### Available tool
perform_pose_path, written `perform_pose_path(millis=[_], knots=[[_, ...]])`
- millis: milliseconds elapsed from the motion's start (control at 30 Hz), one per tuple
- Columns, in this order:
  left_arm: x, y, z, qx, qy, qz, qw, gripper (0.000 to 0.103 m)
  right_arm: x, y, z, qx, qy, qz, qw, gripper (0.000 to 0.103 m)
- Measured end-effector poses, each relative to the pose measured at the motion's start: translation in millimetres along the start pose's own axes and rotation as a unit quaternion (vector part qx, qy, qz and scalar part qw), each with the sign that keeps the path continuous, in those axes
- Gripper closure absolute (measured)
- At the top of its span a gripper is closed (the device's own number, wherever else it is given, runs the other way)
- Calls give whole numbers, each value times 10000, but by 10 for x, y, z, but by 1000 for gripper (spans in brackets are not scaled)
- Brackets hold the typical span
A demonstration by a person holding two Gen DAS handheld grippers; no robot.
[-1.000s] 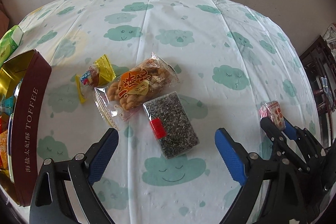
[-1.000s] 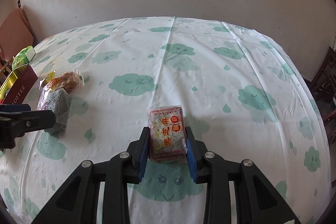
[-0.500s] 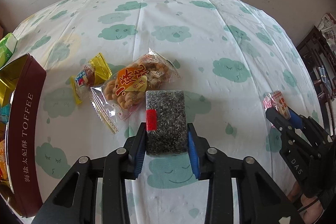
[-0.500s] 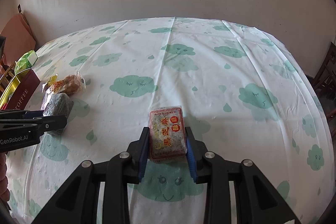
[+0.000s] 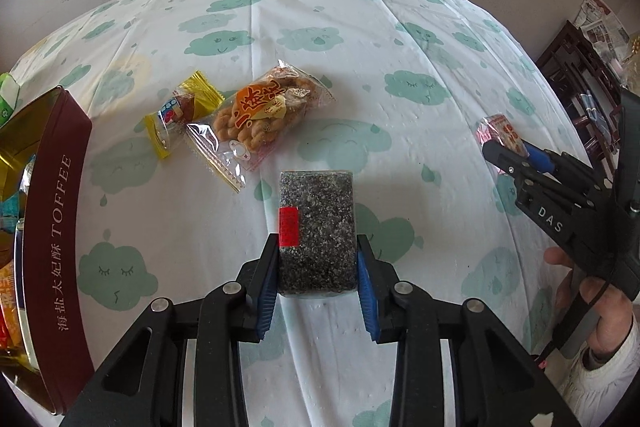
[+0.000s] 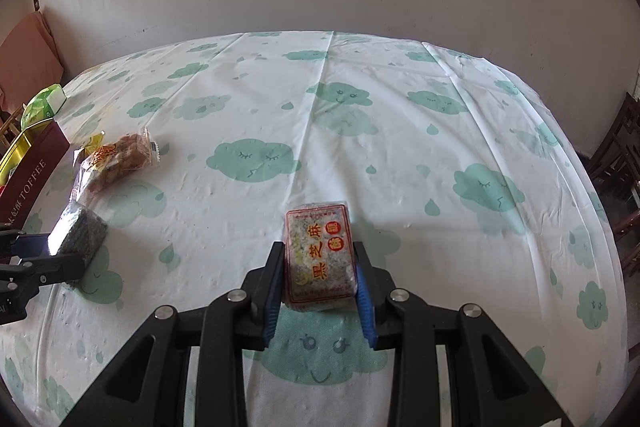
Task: Organize snacks
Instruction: 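Carry the grey speckled packet into the gold tin and open the left tool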
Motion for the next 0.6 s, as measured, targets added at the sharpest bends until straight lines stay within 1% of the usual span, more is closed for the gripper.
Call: perform_pose_path(millis=[167,300,400,600], knots=[[13,82,74,-44,67,-101,9999,72,6,-1,0,1,8,3,10000,70],[25,128,157,-129,17,-229,9997,72,8,-1,1,0,8,4,10000,70],[68,157,228,-112,101,-215,9997,72,9,0,0,0,8,4,10000,70],[225,231,503,-304,-1,-237,9993,72,10,0,1,1,19,12,10000,70]])
Point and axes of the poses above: each gripper's, at about its wrist camera, not at the fingertips, and z roughly against the way its jaws point, x to its left, y to its underside, the point moved 2 cm from there along -z, roughly the way its jaws point, and after that the axes turned 10 degrees about x, right-handed, at the moved point
